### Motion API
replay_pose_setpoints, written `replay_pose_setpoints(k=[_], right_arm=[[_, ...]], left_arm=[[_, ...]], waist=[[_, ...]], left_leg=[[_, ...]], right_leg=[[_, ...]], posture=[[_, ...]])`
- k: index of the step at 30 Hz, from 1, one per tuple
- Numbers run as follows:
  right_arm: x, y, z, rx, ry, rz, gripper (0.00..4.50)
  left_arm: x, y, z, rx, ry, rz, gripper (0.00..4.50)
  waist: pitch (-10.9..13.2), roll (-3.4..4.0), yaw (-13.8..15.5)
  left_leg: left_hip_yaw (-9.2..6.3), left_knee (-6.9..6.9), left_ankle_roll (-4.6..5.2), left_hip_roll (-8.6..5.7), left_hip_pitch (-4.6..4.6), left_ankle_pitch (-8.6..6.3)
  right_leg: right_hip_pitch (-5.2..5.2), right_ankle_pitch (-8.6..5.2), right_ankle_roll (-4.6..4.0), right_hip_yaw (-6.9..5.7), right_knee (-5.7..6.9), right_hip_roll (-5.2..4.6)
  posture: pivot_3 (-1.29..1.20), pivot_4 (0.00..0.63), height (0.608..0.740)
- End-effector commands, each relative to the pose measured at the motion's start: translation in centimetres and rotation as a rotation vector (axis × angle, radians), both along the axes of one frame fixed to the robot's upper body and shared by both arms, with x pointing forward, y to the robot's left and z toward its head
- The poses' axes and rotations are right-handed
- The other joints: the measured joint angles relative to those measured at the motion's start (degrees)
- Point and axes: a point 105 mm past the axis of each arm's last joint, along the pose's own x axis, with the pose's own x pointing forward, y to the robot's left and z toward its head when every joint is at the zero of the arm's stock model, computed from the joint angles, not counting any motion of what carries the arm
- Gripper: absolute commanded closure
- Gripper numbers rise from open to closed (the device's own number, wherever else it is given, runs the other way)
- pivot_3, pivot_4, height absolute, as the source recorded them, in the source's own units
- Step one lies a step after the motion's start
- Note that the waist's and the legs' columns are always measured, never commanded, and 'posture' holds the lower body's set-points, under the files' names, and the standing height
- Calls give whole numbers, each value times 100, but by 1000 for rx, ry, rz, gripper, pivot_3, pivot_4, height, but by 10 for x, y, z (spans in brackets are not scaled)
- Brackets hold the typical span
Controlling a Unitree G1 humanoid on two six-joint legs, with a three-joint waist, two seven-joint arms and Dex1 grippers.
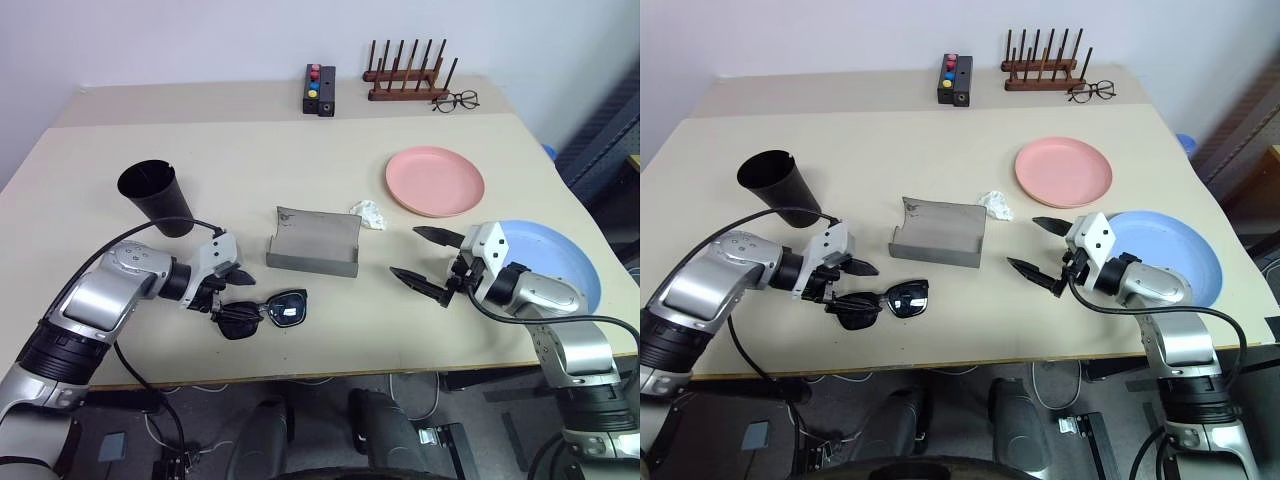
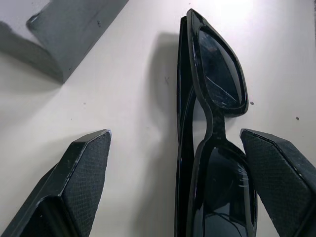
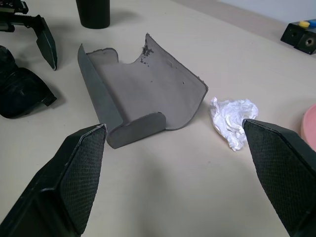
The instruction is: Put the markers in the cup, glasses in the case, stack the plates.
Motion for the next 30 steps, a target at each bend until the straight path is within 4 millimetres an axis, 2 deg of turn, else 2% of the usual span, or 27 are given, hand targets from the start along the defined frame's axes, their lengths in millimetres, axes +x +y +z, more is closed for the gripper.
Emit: replay_pose_setpoints(k=[1, 3, 6, 11, 13, 14, 20, 30], right_arm=[[0, -2, 9, 0, -40, -2, 0], [-1, -3, 9, -2, -40, -5, 0], [-1, -2, 11, -2, -43, -7, 0], [0, 0, 15, -2, -47, -9, 0], [0, 1, 17, -2, -49, -8, 0], [0, 2, 18, -2, -50, -8, 0], [-1, 3, 22, -3, -55, -15, 0], [1, 3, 26, -4, -60, -22, 0]], left_arm=[[0, -3, -6, 3, -2, -23, 236], [-3, -7, -8, -15, 2, -37, 236], [-7, -9, -16, -8, 8, -58, 1011], [-11, -13, -26, 2, 9, -94, 3376], [-10, -14, -29, 5, 2, -97, 4165], [-9, -15, -30, 2, -6, -96, 4377], [-4, -18, -29, -36, -53, -76, 4495], [2, -25, -15, -128, -82, -43, 4495]], waist=[[-1, 1, 9], [-1, 1, 29], [-1, 1, 22], [-6, 6, 18], [-20, 28, 40], [-26, 41, 44], [-39, 62, 44], [-41, 65, 53]], left_leg=[[0, 0, 0, 0, 1, 0], [0, 2, 0, 0, 2, 0], [1, 6, 0, 0, 1, 0], [4, 2, 0, 0, 6, 0], [4, 2, 0, 0, 18, 0], [3, 2, 0, 0, 33, 0], [2, 17, 0, 6, 47, 0], [0, 10, 1, 5, 38, 0]], right_leg=[[0, 0, 0, 0, 0, 0], [2, 0, 1, 0, 1, -1], [5, -1, 1, 1, 1, -4], [6, 1, -3, 3, 1, -4], [20, 0, -1, 3, 0, -5], [40, -4, 3, 3, -4, -10], [88, -10, 8, 2, -42, -20], [95, -7, 8, -1, -69, -17]], posture=[[0, 150, 740], [0, 150, 740], [0, 150, 740], [0, 150, 740], [0, 150, 740], [0, 150, 740], [0, 150, 740], [0, 150, 740]])
